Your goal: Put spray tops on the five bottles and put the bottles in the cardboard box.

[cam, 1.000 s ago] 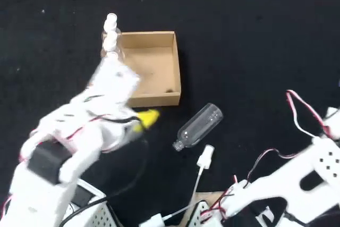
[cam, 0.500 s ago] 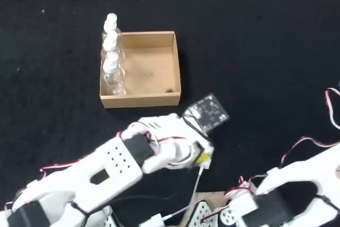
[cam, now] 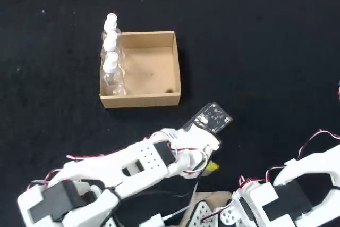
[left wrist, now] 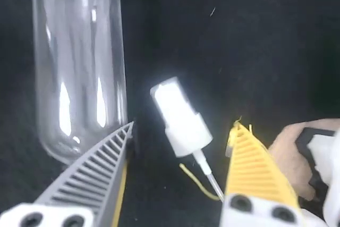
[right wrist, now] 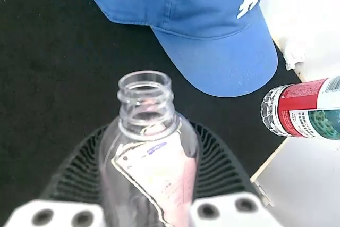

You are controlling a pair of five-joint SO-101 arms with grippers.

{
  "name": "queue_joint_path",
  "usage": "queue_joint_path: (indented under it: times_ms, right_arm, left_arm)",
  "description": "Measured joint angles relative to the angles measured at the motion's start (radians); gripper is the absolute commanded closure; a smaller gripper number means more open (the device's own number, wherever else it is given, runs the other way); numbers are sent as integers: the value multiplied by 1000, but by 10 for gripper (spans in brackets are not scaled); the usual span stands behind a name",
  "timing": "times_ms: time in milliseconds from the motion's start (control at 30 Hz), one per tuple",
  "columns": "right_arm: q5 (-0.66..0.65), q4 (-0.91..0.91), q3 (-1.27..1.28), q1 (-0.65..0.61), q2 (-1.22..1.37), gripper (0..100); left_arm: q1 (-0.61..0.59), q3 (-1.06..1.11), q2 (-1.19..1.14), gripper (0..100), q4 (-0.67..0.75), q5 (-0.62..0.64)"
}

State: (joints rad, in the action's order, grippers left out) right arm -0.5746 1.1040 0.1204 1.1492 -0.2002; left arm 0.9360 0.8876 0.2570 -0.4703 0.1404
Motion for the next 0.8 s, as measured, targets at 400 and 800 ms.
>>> queue_joint_path:
  times_ms: [400,800]
  right_arm:
    - [0,0,0,0,0,988]
    - [0,0,0,0,0,988]
  left_arm:
    - [25,-95,-143,839,0,94]
    - [110,-141,-152,912,-94,92]
